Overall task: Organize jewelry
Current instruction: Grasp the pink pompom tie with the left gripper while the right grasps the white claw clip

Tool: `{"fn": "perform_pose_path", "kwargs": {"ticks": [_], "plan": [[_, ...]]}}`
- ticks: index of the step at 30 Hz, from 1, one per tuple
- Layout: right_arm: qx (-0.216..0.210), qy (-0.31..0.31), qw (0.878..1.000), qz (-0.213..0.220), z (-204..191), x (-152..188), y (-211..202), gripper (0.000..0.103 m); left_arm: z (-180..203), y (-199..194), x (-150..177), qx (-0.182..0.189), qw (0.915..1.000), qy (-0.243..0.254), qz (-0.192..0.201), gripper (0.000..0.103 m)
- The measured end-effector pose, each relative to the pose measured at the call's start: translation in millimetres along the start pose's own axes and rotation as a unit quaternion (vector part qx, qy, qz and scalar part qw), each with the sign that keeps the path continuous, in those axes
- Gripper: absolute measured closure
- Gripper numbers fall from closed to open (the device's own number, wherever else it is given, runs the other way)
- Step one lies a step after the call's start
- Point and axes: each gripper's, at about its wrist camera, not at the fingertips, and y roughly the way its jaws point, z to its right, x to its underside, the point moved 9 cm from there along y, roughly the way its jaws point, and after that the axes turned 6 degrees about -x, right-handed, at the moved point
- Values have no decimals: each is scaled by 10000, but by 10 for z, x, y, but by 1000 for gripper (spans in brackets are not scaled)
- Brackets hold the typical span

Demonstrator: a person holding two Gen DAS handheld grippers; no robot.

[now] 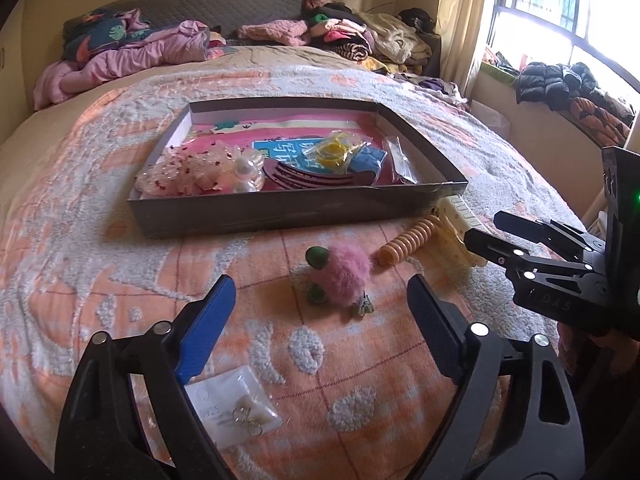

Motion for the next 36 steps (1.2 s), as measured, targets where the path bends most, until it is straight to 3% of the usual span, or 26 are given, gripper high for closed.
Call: {"fn": "perform_pose_path", "kwargs": {"ticks": [4, 7, 9, 15, 23, 36], "plan": [[-26, -38, 9999, -112, 9, 13, 101, 56, 57, 108, -19, 59, 9999, 53, -96, 38], [-63, -67, 9998, -155, -7, 25, 142, 64, 79, 174, -26, 96, 9998, 47, -158, 38], [-54, -119, 9997, -191, -15, 40, 164, 76, 100, 212, -29, 114, 9997, 52, -200, 39], [-74, -54, 9999, -124, 21, 47, 108, 77, 174, 319, -9, 213, 9992, 96, -335, 47], [22, 69, 10000, 40, 115, 17, -70, 77, 186, 403, -20, 283, 9987, 81, -410, 77], [-11, 10, 9995, 326, 21, -81, -409, 77, 204, 181, -78, 411, 9990, 63, -181, 79]]}}
